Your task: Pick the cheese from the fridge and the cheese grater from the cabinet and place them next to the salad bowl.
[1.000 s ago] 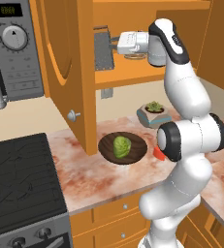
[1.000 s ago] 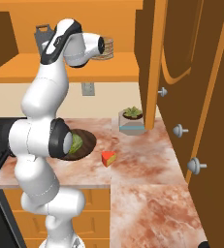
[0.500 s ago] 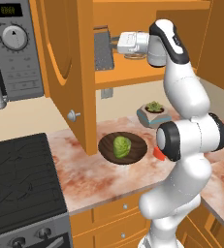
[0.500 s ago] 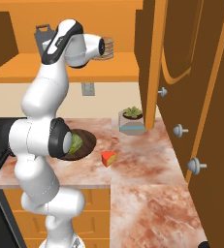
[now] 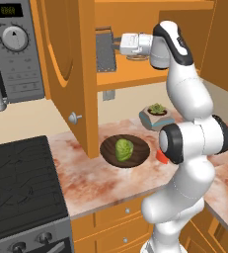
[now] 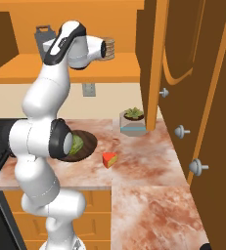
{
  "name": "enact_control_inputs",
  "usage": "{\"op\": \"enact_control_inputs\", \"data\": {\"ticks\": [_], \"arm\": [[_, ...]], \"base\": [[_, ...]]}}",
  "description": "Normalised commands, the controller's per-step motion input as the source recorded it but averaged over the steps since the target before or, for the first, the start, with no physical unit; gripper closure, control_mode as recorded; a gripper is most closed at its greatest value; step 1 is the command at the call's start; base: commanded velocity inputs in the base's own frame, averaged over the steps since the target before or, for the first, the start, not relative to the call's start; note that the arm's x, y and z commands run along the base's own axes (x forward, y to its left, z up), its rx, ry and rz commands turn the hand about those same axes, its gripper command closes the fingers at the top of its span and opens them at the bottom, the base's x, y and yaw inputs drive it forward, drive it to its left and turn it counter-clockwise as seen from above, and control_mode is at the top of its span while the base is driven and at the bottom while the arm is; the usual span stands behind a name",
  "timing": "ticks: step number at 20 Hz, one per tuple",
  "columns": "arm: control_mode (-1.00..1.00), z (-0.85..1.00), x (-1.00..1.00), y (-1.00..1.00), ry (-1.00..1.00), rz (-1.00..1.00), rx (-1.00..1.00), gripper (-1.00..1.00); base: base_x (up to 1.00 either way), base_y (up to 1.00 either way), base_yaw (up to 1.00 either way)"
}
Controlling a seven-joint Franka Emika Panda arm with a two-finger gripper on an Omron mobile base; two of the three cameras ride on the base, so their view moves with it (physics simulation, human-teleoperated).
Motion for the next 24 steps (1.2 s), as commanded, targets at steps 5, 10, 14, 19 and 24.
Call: {"op": "enact_control_inputs", "data": {"ticks": [5,10,14,19,24], "arm": [[-1.00,0.08,-0.14,-0.02,0.00,0.09,0.03,-1.00],[-1.00,0.01,-0.01,0.00,0.00,0.07,0.02,-1.00],[-1.00,0.00,0.00,-0.06,0.00,0.03,0.00,-1.00],[-1.00,0.00,0.00,0.04,0.00,0.00,0.00,-1.00],[-1.00,0.00,0.01,0.29,0.00,0.00,0.00,-1.00]], "base": [[0.00,0.00,0.00],[0.00,0.00,0.00],[0.00,0.00,0.00],[0.00,0.00,0.00],[0.00,0.00,0.00]]}}
